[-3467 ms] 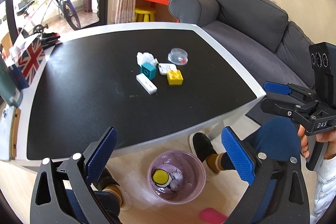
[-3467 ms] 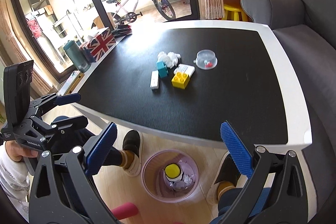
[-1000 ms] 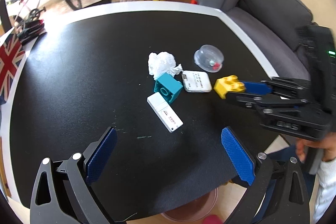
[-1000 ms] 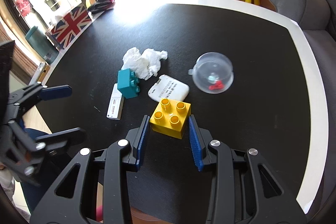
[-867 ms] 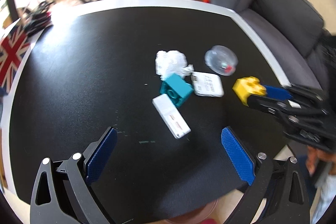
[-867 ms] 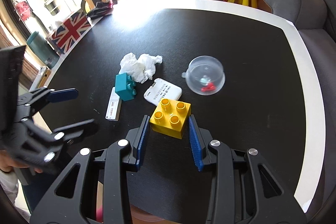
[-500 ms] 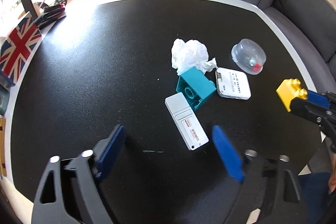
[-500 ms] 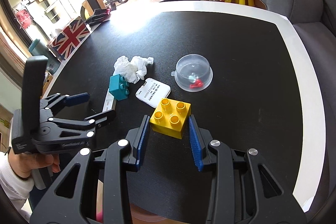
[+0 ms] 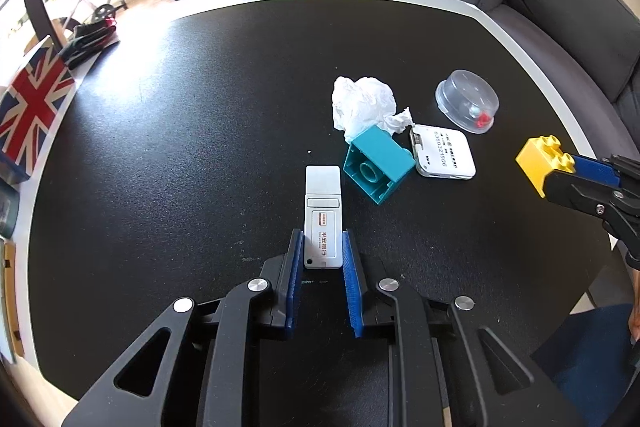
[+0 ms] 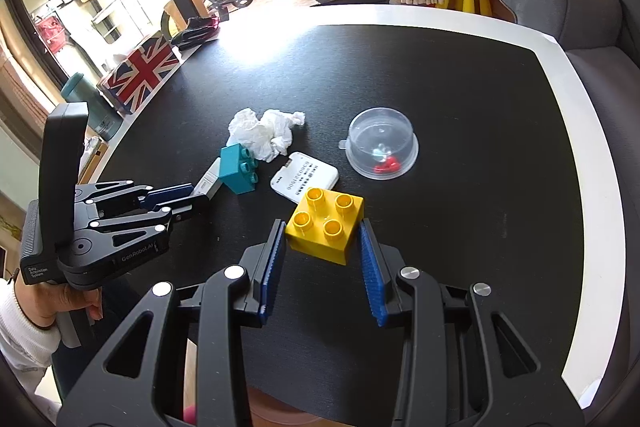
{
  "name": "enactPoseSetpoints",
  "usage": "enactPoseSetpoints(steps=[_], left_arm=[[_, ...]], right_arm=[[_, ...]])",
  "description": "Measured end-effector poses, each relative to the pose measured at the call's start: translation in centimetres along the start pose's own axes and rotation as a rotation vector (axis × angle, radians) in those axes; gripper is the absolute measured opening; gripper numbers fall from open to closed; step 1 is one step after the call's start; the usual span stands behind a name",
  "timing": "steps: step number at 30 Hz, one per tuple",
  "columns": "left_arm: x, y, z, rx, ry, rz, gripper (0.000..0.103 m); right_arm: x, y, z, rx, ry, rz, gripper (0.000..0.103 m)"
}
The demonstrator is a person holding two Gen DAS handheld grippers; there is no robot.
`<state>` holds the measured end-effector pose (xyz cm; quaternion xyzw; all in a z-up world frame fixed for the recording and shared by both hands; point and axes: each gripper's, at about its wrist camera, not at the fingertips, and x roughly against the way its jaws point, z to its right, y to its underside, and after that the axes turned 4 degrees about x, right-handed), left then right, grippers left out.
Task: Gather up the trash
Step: 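Grasp the white USB stick with the left gripper while the right gripper holds the yellow brick, then carry the yellow brick and USB stick with both grippers over the pink bin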
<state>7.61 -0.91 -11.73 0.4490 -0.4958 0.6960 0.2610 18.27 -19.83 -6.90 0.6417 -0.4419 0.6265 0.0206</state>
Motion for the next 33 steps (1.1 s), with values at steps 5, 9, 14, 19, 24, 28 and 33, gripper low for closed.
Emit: enactPoseSetpoints(steps=[5, 9, 14, 19, 24, 28, 33], left_arm=[[1.3, 0.1, -0.1, -0.023, 0.026, 0.016, 0.019], [3.1, 0.4, -0.2, -0.043, 0.058, 0.033, 0.019], [5.7, 1.3, -0.2, -0.080, 0.102, 0.058, 0.019], [8.1, 2.7, -0.1, -0.104, 0.137, 0.077, 0.019], [10.3, 4.8, 0.3, -0.124, 0.173, 0.097, 0.019], [11.3, 6.9, 0.9, -0.149, 0.193, 0.101, 0.019], [11.4, 9.7, 1.3, -0.171, 0.214, 0.079, 0.019]], right_arm=[[0.2, -0.2, -0.7, 0.010, 0.001, 0.003, 0.036], [0.8, 0.0, -1.2, 0.016, 0.007, 0.006, 0.036], [2.4, 0.6, -2.1, 0.020, 0.010, 0.025, 0.036], [5.0, 1.9, -3.6, 0.041, 0.013, 0.053, 0.036], [7.4, 3.8, -5.5, 0.067, 0.011, 0.078, 0.036], [8.8, 5.9, -6.8, 0.073, 0.005, 0.088, 0.036], [9.6, 9.0, -7.9, 0.064, 0.000, 0.081, 0.036]])
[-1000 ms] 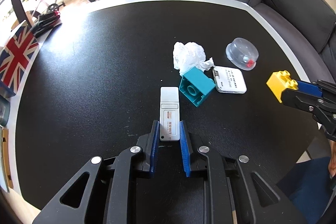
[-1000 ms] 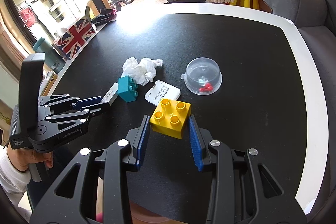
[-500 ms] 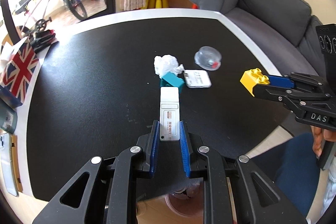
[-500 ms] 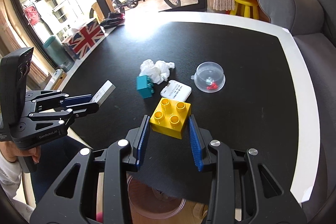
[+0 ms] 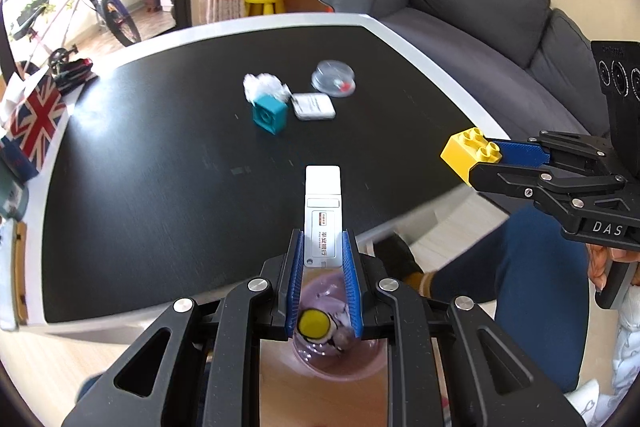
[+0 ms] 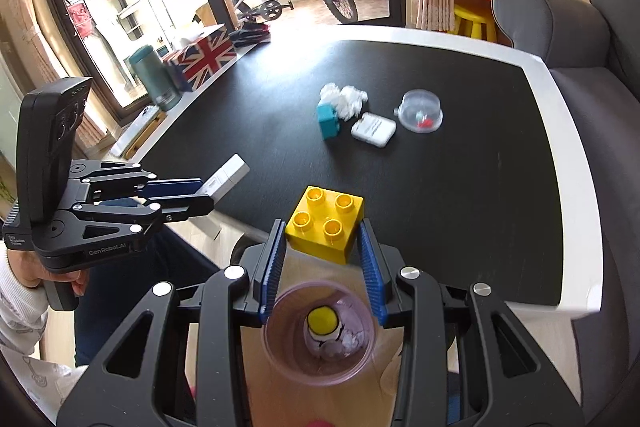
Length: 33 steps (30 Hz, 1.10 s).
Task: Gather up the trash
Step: 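Carry the yellow brick and USB stick with both grippers over the pink bin, then open both grippers to drop the brick and USB stick into the bin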
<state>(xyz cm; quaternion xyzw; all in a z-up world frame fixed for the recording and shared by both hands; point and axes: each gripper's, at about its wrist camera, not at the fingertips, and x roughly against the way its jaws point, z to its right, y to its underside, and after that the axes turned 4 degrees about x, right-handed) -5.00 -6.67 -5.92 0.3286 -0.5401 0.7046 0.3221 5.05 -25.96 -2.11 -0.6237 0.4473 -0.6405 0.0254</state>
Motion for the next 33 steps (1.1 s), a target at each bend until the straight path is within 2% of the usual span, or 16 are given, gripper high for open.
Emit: enactPoseSetpoints(steps=[8, 15, 22, 27, 28, 29, 31, 33], left_arm=[[0.2, 3.5, 1.5, -0.016, 0.026, -0.015, 0.019], [0.3, 5.7, 2.3, -0.022, 0.037, -0.014, 0.019], [0.1, 7.5, 2.8, -0.016, 0.049, -0.027, 0.019], [0.1, 7.7, 2.6, -0.014, 0.048, -0.030, 0.019], [0.2, 7.5, 2.6, -0.015, 0.048, -0.029, 0.019], [0.2, 7.5, 2.6, -0.015, 0.048, -0.029, 0.019], [0.1, 7.3, 2.6, -0.015, 0.048, -0.029, 0.019], [0.0, 7.3, 2.6, -0.016, 0.048, -0.032, 0.019]], right_arm=[[0.6, 4.4, -1.9, -0.003, -0.009, -0.026, 0.036], [0.2, 6.8, -2.9, -0.005, -0.017, -0.038, 0.036], [-0.6, 8.4, -3.7, -0.004, -0.035, -0.052, 0.036], [-1.0, 8.3, -3.6, -0.008, -0.040, -0.057, 0.038], [-1.1, 8.3, -3.5, -0.011, -0.035, -0.058, 0.047], [-1.1, 8.2, -3.4, -0.015, -0.026, -0.058, 0.066], [-1.0, 8.2, -3.1, -0.023, -0.010, -0.045, 0.085], [-0.9, 8.2, -2.6, -0.042, 0.003, -0.037, 0.088]])
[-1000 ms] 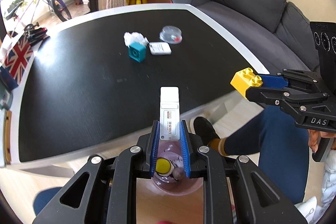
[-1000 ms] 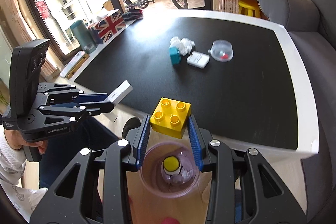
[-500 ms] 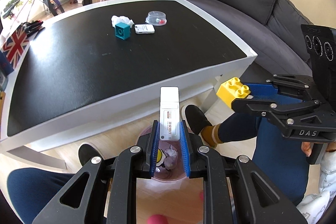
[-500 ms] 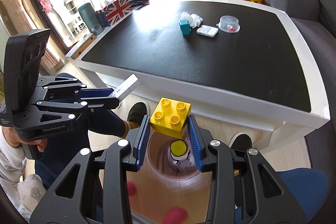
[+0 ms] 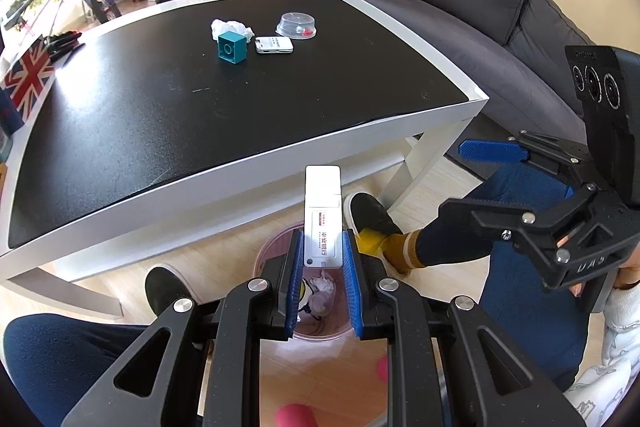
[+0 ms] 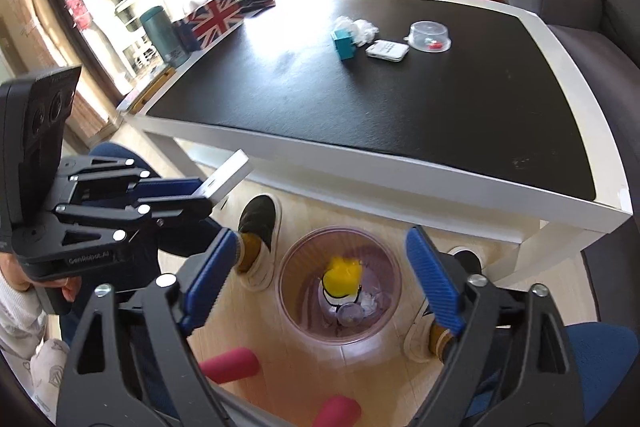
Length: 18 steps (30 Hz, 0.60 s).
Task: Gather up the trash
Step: 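Open both grippers to drop the brick and USB stick into the bin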
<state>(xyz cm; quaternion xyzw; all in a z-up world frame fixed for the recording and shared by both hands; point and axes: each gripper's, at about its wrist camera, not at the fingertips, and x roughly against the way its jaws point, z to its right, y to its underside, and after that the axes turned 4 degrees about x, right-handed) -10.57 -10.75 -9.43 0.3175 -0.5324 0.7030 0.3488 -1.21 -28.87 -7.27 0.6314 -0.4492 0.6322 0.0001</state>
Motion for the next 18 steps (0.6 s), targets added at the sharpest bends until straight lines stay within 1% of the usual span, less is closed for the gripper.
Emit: enactPoseSetpoints(steps=[1, 5, 15, 16, 17, 18], left_arm=[[-0.1, 0.1, 0.0, 0.000, 0.001, -0.002, 0.019], [-0.5, 0.3, 0.2, -0.005, 0.006, -0.018, 0.019], [-1.4, 0.6, 0.8, -0.022, 0.023, -0.051, 0.020], [-1.4, 0.5, 0.9, -0.024, 0.023, -0.047, 0.023], [-1.5, 0.4, 1.0, -0.025, 0.026, -0.046, 0.037], [-1.5, 0.3, 0.9, -0.019, 0.025, -0.041, 0.068]], right_arm=[[0.0, 0.0, 0.2, -0.007, 0.008, -0.001, 0.091], [-0.1, 0.1, 0.7, -0.030, 0.018, -0.002, 0.094], [0.4, 0.3, 1.3, -0.048, 0.021, 0.005, 0.094], [0.4, 0.3, 1.4, -0.050, 0.021, 0.006, 0.094], [0.5, 0.4, 1.5, -0.053, 0.023, 0.008, 0.094], [0.6, 0.4, 1.6, -0.056, 0.025, 0.010, 0.094]])
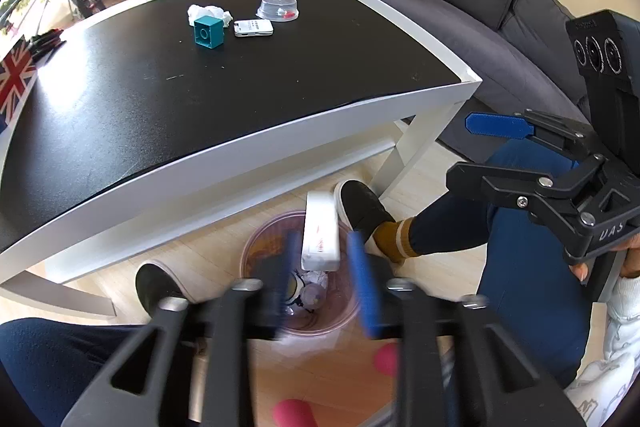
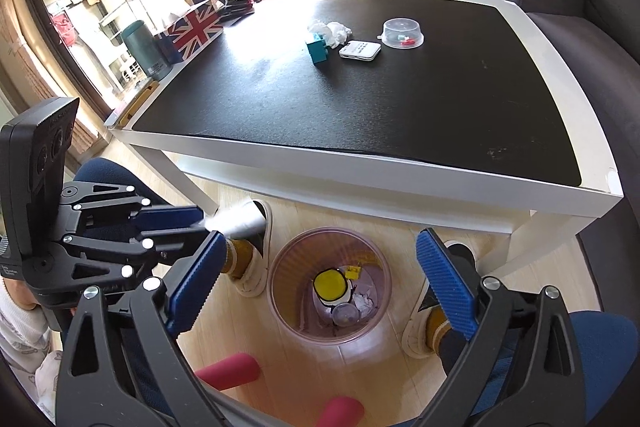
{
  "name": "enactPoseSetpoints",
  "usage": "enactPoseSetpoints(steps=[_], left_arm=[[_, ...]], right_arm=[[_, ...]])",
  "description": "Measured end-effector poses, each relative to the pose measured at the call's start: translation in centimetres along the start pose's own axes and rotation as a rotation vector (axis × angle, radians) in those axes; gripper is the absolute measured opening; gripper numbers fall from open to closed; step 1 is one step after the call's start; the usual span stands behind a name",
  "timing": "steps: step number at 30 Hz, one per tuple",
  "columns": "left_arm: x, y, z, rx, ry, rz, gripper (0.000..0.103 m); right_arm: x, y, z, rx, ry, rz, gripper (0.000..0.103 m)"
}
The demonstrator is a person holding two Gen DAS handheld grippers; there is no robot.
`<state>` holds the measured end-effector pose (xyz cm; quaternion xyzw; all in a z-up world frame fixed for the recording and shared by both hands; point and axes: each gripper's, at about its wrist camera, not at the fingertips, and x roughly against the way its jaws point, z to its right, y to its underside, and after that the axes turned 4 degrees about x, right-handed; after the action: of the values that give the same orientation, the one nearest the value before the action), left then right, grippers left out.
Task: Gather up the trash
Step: 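Open both grippers to drop the brick and USB stick into the bin, then raise both grippers from the bin back over the table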
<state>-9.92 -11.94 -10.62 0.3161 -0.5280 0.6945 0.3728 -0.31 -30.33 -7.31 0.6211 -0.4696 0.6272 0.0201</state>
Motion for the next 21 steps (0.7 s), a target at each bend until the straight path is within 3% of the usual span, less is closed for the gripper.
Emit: enactPoseSetpoints(steps=[1, 2, 21], left_arm=[[0.2, -0.1, -0.1, 0.008, -0.003, 0.023, 0.087], [0.5, -0.2, -0.1, 0.013, -0.011, 0.056, 0.096], [1.1, -0.6, -1.4, 0.073, -0.037, 0.064, 0.096]], right_arm=[[0.0, 0.0, 0.1, -0.002, 0.001, 0.001, 0.094], [0.1, 0.0, 0.1, -0.003, 0.003, 0.002, 0.094], [0.2, 0.1, 0.1, -0.006, 0.001, 0.003, 0.096]])
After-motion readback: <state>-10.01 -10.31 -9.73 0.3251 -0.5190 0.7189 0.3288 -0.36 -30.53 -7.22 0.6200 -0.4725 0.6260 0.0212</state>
